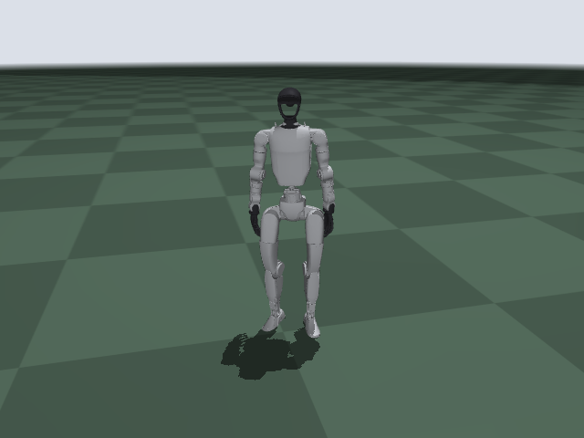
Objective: Upper body actions
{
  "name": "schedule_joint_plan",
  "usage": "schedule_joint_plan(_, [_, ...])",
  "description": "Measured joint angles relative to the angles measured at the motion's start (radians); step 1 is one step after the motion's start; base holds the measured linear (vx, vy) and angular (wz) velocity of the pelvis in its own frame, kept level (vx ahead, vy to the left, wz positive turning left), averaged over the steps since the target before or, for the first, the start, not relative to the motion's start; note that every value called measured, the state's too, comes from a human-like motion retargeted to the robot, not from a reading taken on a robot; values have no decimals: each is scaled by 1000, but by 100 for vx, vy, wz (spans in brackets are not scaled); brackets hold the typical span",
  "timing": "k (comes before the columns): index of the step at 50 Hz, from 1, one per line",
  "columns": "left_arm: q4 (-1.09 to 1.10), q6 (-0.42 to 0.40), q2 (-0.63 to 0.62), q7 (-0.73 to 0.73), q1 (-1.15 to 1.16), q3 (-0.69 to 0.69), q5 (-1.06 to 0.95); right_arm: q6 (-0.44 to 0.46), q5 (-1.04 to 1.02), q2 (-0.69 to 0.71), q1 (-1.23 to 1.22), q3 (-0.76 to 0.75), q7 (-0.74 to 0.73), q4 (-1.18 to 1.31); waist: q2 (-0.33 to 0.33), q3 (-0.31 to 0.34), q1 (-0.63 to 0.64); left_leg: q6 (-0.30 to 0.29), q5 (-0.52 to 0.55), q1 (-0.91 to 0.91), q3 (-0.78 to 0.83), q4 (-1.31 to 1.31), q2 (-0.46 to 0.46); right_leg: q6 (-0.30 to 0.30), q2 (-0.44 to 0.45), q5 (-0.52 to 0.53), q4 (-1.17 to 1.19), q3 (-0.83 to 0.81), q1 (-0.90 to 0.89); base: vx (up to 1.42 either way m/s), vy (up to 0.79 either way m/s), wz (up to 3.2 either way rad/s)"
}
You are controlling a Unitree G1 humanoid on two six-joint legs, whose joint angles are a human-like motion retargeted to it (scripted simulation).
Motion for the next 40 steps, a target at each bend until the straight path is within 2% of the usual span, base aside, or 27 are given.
schedule_joint_plan(40, [-8, 3, -2, 9, -5, -2, -9, 11, -2, 2, 1, -1, 7, -4, 1, -5, 1, 2, 1, -1, 6, -8, -7, 5, 1, -2, -4, 2, -3, 0, 0, 0])
